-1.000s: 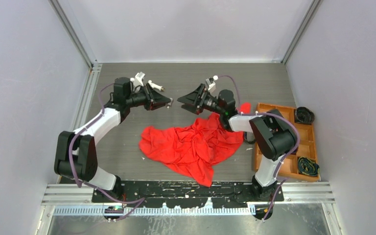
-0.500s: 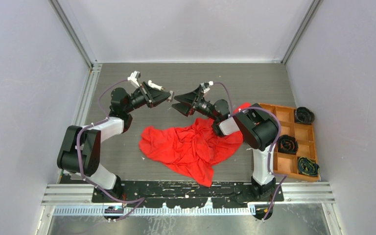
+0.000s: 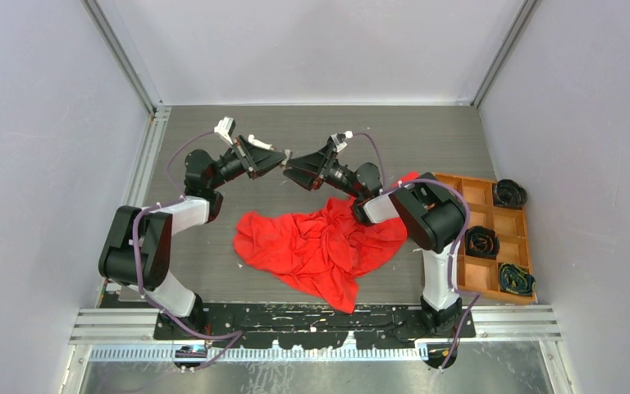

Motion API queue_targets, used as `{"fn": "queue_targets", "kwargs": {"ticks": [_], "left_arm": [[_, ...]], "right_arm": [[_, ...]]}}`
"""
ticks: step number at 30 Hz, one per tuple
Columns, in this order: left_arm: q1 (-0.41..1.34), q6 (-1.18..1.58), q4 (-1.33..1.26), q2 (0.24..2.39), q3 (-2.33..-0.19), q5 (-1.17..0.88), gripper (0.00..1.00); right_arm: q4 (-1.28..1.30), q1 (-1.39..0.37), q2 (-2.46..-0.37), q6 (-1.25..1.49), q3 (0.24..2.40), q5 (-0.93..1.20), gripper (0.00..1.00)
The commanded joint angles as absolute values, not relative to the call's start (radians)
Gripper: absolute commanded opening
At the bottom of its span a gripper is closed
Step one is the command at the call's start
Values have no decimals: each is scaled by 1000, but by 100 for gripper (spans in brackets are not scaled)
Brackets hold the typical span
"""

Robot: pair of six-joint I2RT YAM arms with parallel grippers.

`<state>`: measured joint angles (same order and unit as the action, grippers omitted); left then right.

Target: Install the water faucets

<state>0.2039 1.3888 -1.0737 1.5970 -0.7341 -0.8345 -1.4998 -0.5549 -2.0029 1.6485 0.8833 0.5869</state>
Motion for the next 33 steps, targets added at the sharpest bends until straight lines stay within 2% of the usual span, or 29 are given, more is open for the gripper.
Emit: {"fn": "queue_targets", "kwargs": {"ticks": [1,10,17,20,22,25,27,30,31,33], "left_arm": [[209,1395,-1163,1588,-740,-849,0],[208,1352,-1095,1548,-723,-850,0],[208,1321,-1043,1523,-726,-844,0],[209,1305,-1014,1514,-727,-839,0],[208,1305,-1010,1513,-729,-841,0],[209,1310,-1003,1517,-733,-846,0],[209,1306,-967,1511,-733,-845,3],[204,1276,-883,1487,-744,-860,54],[200,1258,-840,1477,-753,-870,67],[187,1217,-737,1450,-778,-902,81]], "right_arm": [[-1651,-566,-1989,1618,944,610,62],[-1629,-576,-1986,1599,960,621,50],[-1604,-578,-1988,1590,969,631,32],[-1598,-579,-1982,1586,964,640,29],[-1589,-580,-1975,1573,957,643,23],[-1576,-580,-1970,1567,951,644,3],[-1581,-579,-1968,1567,950,650,1],[-1583,-574,-1955,1551,944,675,1],[-1589,-571,-1950,1546,943,691,0],[-1594,-554,-1947,1543,947,750,0]]}}
